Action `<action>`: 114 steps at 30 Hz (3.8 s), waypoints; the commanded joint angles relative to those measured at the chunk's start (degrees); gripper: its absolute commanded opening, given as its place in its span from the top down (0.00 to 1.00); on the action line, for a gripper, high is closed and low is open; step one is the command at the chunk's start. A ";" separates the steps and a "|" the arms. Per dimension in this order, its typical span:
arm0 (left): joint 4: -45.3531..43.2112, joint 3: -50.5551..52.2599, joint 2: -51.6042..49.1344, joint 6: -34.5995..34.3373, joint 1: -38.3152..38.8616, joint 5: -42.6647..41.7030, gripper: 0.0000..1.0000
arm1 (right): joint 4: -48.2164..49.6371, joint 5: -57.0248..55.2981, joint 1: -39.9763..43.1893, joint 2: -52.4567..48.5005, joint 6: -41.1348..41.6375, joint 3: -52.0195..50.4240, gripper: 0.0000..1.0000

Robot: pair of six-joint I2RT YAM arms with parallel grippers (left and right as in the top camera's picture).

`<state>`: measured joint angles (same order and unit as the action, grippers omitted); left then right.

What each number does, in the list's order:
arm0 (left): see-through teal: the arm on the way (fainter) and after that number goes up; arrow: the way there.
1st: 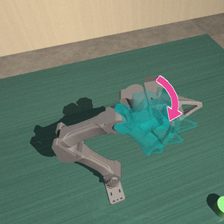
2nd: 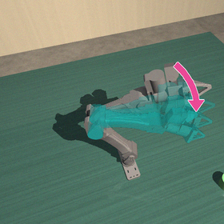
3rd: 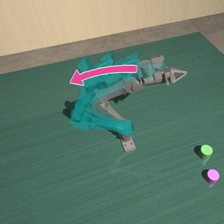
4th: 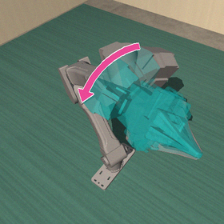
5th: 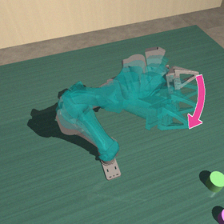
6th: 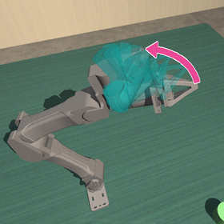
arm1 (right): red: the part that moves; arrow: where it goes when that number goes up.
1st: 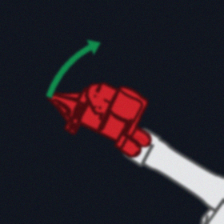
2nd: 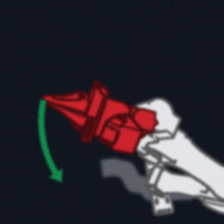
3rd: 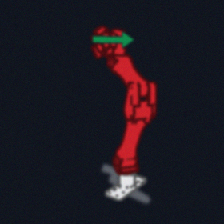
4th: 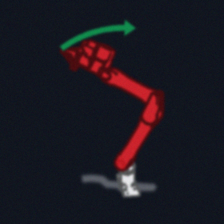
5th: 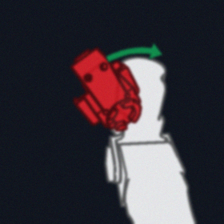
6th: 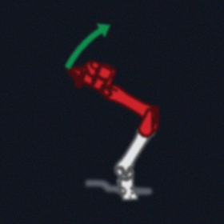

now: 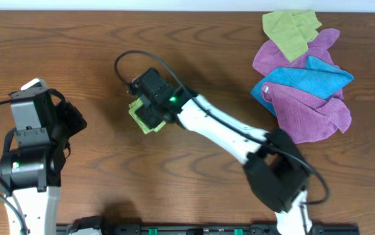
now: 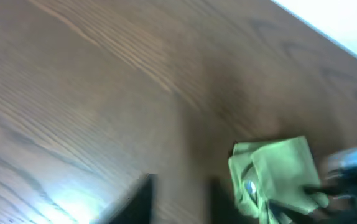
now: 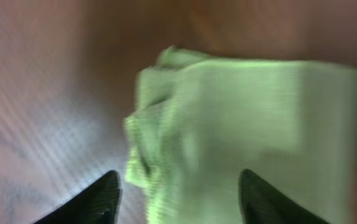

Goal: Fold the cloth

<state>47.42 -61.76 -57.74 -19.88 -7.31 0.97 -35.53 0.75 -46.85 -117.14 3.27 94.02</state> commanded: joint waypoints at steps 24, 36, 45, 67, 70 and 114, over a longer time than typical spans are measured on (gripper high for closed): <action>-37.77 43.41 12.44 -16.46 3.19 -30.88 0.20 | -35.23 -12.22 25.92 59.25 -5.92 -0.17 0.01; -63.39 47.71 -8.70 -19.85 3.23 -34.34 0.09 | -37.38 6.86 36.59 62.84 -9.70 -0.39 0.01; -76.11 47.67 -22.40 -20.46 3.28 -37.16 0.09 | -44.17 -5.64 38.27 72.91 -5.64 -0.11 0.01; -82.23 43.91 -31.21 -20.35 7.34 -31.15 0.03 | -58.18 -30.47 36.26 100.98 13.25 -24.04 0.01; -82.79 43.89 -32.68 -19.78 7.34 -31.01 0.04 | -56.28 -31.93 36.26 102.77 13.25 -27.61 0.01; -87.38 36.70 -43.52 -22.99 12.96 -27.61 0.94 | -25.27 -21.90 36.28 102.73 4.79 -54.01 0.01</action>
<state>-40.64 -23.22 -99.70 -42.35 5.37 -28.51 -59.66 -21.17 -9.89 -14.87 8.62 39.42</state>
